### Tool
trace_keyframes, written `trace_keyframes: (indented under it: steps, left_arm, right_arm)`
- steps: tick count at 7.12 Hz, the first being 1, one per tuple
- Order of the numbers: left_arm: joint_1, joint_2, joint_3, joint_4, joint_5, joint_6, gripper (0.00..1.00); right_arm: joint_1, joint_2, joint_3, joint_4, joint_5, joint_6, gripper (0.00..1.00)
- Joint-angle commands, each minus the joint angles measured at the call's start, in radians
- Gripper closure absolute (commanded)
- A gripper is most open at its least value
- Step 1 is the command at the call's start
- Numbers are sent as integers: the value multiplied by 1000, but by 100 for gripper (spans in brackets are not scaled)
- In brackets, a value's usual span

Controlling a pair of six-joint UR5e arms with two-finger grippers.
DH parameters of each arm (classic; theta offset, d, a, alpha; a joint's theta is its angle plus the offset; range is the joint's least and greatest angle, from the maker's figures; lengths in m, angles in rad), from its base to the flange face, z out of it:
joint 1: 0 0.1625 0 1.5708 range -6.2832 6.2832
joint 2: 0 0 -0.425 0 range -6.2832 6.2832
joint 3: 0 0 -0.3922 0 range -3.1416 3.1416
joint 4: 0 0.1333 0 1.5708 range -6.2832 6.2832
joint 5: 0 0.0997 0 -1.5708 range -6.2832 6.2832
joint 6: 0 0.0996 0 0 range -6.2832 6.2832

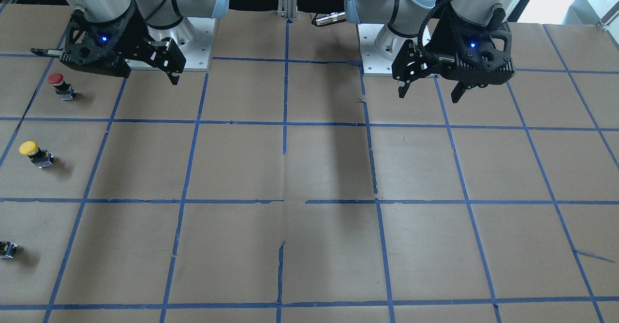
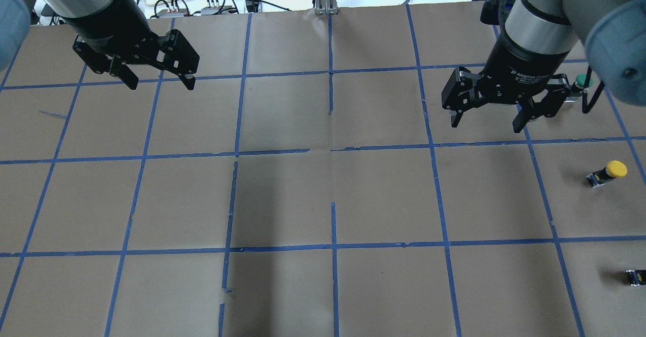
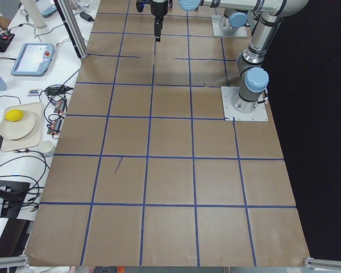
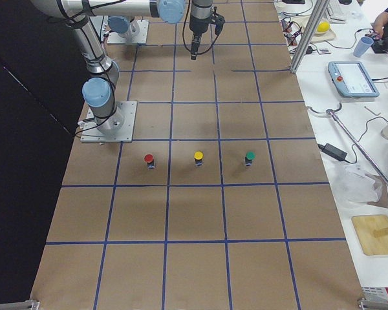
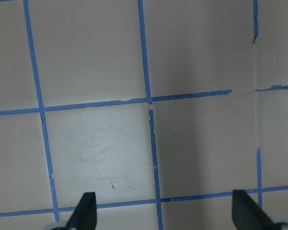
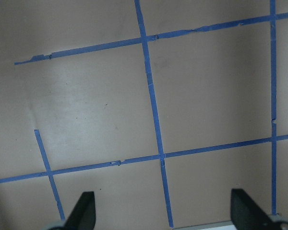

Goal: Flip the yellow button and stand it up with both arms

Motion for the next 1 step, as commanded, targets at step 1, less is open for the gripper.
trace_keyframes:
  steps: [1]
  left_arm:
    - [-1, -2, 1, 0, -2, 0, 0]
  right_arm:
    - [-1, -1, 0, 1, 3, -1, 0]
